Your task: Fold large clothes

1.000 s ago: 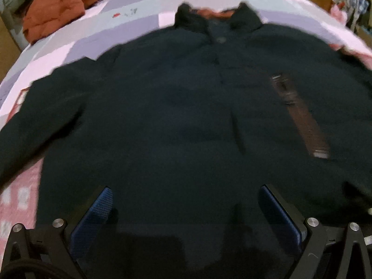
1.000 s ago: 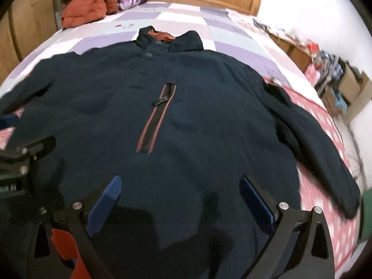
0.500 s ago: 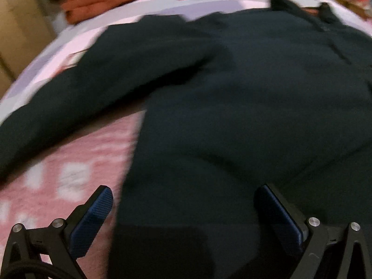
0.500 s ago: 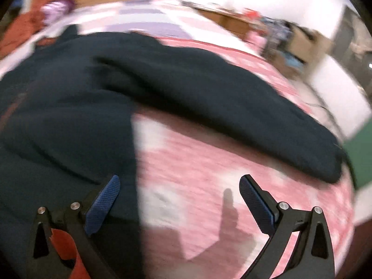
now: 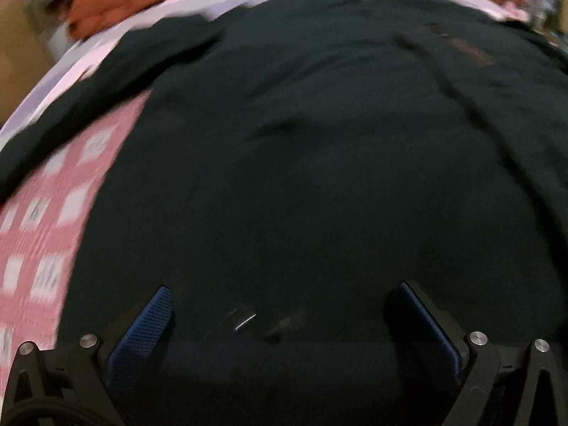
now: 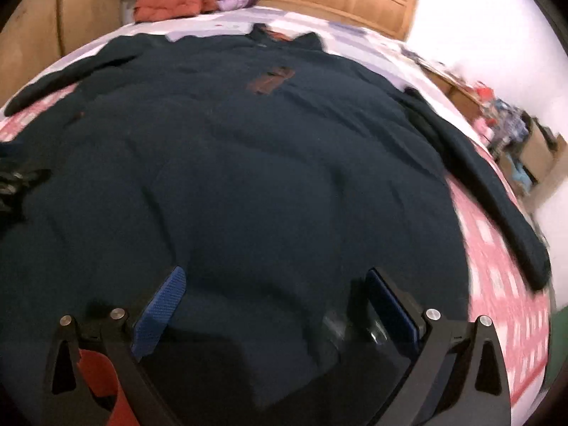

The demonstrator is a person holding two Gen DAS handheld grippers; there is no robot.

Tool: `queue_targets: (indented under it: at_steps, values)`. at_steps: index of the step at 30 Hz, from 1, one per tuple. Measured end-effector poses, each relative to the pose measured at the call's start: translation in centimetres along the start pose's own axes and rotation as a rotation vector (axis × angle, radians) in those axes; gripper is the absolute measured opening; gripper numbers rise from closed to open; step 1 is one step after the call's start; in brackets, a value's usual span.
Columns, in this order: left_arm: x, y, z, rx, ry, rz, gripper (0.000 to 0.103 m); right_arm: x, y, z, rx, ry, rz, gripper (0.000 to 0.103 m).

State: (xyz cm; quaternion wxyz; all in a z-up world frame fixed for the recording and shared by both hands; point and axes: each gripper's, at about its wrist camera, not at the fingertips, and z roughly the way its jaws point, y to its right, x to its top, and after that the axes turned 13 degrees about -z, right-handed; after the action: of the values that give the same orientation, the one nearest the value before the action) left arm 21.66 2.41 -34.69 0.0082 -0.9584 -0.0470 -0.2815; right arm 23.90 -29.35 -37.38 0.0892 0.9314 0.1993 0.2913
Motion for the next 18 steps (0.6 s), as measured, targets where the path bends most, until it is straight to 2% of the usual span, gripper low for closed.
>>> queue_targets:
  at_steps: [1, 2, 3, 5, 8, 12, 14, 16, 18]
  values:
    - [-0.3, -1.1, 0.0, 0.019, -0.009, -0.022, 0.103, -1.8, 1.9, 0.0, -0.023, -0.036, 0.058, 0.102]
    - [-0.7, -3.1, -0.2, -0.012, -0.021, -0.050, 0.103, -3.6, 3.8, -0.2, -0.059, -0.073, 0.109, 0.102]
    - [-0.9, -3.4, -0.4, -0.038, -0.025, -0.048, 0.103, -4.8, 5.0, -0.6, -0.077, -0.091, 0.134, 0.102]
    - [-2.0, -3.8, -1.3, 0.022, -0.014, 0.032, 0.103, -7.3, 7.5, -1.3, -0.043, -0.110, 0.161, 0.102]
    - [-3.1, -4.7, -2.8, 0.039, -0.015, 0.035, 0.103, -8.2, 7.3, -2.6, -0.105, -0.154, 0.100, 0.102]
    - [-5.2, -7.0, -4.2, 0.085, -0.013, 0.003, 0.103, -9.7, 6.2, -4.3, -0.142, -0.189, 0.093, 0.102]
    - [-5.6, -8.7, -4.5, 0.104, -0.028, -0.029, 0.103, -12.5, 7.2, -5.6, -0.147, -0.226, 0.143, 0.102]
    - [-6.7, -10.2, -5.1, 0.137, -0.041, -0.043, 0.103, -15.3, 8.6, -7.2, -0.185, -0.289, 0.249, 0.102]
    - [-7.1, -11.1, -5.6, 0.170, -0.059, -0.057, 0.103, -16.5, 9.6, -8.2, -0.208, -0.320, 0.311, 0.102]
